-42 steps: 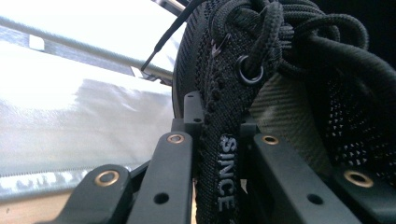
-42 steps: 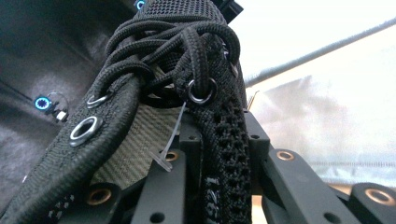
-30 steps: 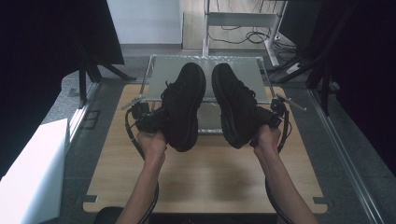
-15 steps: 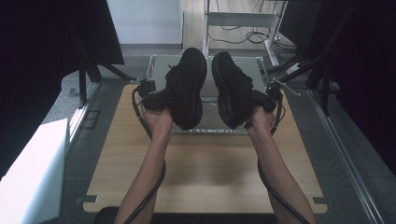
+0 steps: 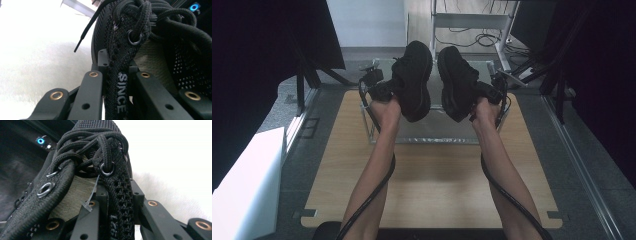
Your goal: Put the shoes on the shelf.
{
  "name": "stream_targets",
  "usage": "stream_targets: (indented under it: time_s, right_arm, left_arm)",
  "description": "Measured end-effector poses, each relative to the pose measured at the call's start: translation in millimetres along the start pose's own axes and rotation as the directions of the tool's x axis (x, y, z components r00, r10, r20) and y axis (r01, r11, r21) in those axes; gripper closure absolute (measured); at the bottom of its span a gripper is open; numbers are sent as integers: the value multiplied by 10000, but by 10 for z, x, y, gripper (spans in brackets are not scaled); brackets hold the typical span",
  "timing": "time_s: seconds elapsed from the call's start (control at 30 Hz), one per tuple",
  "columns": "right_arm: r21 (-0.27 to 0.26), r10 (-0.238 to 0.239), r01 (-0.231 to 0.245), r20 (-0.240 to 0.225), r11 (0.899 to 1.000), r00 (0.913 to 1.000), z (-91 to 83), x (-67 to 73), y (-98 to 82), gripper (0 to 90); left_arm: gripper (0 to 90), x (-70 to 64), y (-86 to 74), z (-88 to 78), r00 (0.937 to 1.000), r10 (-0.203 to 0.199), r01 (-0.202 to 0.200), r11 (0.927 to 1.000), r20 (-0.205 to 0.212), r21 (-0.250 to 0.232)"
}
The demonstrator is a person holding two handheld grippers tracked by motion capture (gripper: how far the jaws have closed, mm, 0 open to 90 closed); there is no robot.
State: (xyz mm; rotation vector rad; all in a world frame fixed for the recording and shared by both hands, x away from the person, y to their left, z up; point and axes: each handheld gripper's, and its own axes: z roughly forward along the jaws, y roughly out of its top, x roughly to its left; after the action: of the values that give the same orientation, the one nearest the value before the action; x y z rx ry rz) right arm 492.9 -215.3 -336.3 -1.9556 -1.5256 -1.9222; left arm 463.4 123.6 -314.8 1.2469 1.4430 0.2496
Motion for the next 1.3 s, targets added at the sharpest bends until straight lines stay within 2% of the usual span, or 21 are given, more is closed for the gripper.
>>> stream_targets:
  time_s: [0.13, 0.27, 0.3, 0.33, 0.37, 0.43, 0.53, 0.57, 0.67, 0.7, 0.83, 0.87, 0.9, 1.03, 1.07, 1.2, 1.23, 1.27, 1.3]
  right_arm:
    - [-61, -229, 231, 338, 9997, 9992, 63, 21, 80, 763]
    - [-55, -617, 624, 837, 9980, 9946, 130, 46, 132, 761]
    - [-53, -605, 612, 915, 9981, 9940, 145, 50, 145, 761]
    - [-29, -683, 689, 981, 9976, 9928, 157, 57, 157, 762]
    - [-33, -794, 802, 1083, 9968, 9909, 173, 72, 166, 761]
    - [17, -1016, 1023, 1359, 9947, 9855, 213, 108, 177, 759]
    - [118, -1183, 1179, 1476, 9930, 9820, 240, 136, 183, 758]
    - [156, -1480, 1474, 1676, 9889, 9747, 275, 174, 186, 755]
    - [176, -1808, 1810, 1983, 9833, 9633, 306, 206, 186, 749]
    - [176, -1808, 1810, 1983, 9833, 9633, 306, 206, 186, 749]
    - [346, -2049, 2025, 2364, 9787, 9498, 341, 221, 178, 734]
    - [346, -2049, 2025, 2364, 9787, 9498, 341, 221, 178, 734]
    - [391, -2153, 2123, 2463, 9764, 9450, 348, 228, 177, 725]
    - [402, -2216, 2186, 2518, 9750, 9421, 351, 238, 175, 705]
    - [486, -2432, 2389, 2561, 9698, 9355, 364, 253, 170, 695]
    - [727, -2796, 2699, 2572, 9601, 9250, 387, 287, 168, 675]
    - [915, -3039, 2899, 2581, 9527, 9171, 405, 313, 165, 663]
    - [915, -3039, 2899, 2581, 9527, 9171, 405, 313, 165, 663]
    - [1117, -3419, 3237, 2574, 9396, 9038, 425, 339, 159, 650]
  left_arm:
    - [808, 5, 58, 113, 9993, 138, -132, 9997, -350, 188]
    - [807, 3, 113, 183, 9991, 42, -33, 9998, -412, 219]
    - [807, -29, 150, 211, 9970, 345, -330, 9992, -693, 220]
    - [807, -29, 150, 211, 9970, 345, -330, 9992, -693, 220]
    - [805, -55, 187, 248, 9938, 540, -504, 9980, -973, 388]
    - [804, -62, 208, 279, 9928, 547, -499, 9976, -1061, 473]
    - [801, -85, 222, 311, 9900, 718, -653, 9963, -1217, 567]
    - [794, -114, 232, 346, 9857, 892, -792, 9941, -1430, 741]
    - [781, -143, 237, 384, 9819, 1062, -931, 9917, -1570, 886]
    - [779, -143, 237, 384, 9819, 1062, -931, 9917, -1570, 886]
    - [768, -191, 235, 413, 9767, 1404, -1236, 9863, -1623, 1094]
    - [768, -202, 233, 417, 9752, 1474, -1303, 9853, -1651, 1103]
    - [755, -219, 231, 427, 9731, 1568, -1383, 9835, -1685, 1165]
    - [724, -238, 218, 449, 9724, 1595, -1398, 9826, -1702, 1221]
    - [709, -257, 210, 464, 9704, 1673, -1471, 9814, -1744, 1231]
    - [683, -271, 196, 490, 9678, 1749, -1527, 9797, -1810, 1302]
    - [671, -268, 195, 495, 9674, 1744, -1517, 9797, -1835, 1314]
    - [668, -261, 194, 501, 9673, 1728, -1493, 9797, -1856, 1341]
    - [665, -249, 198, 505, 9682, 1698, -1458, 9797, -1838, 1373]
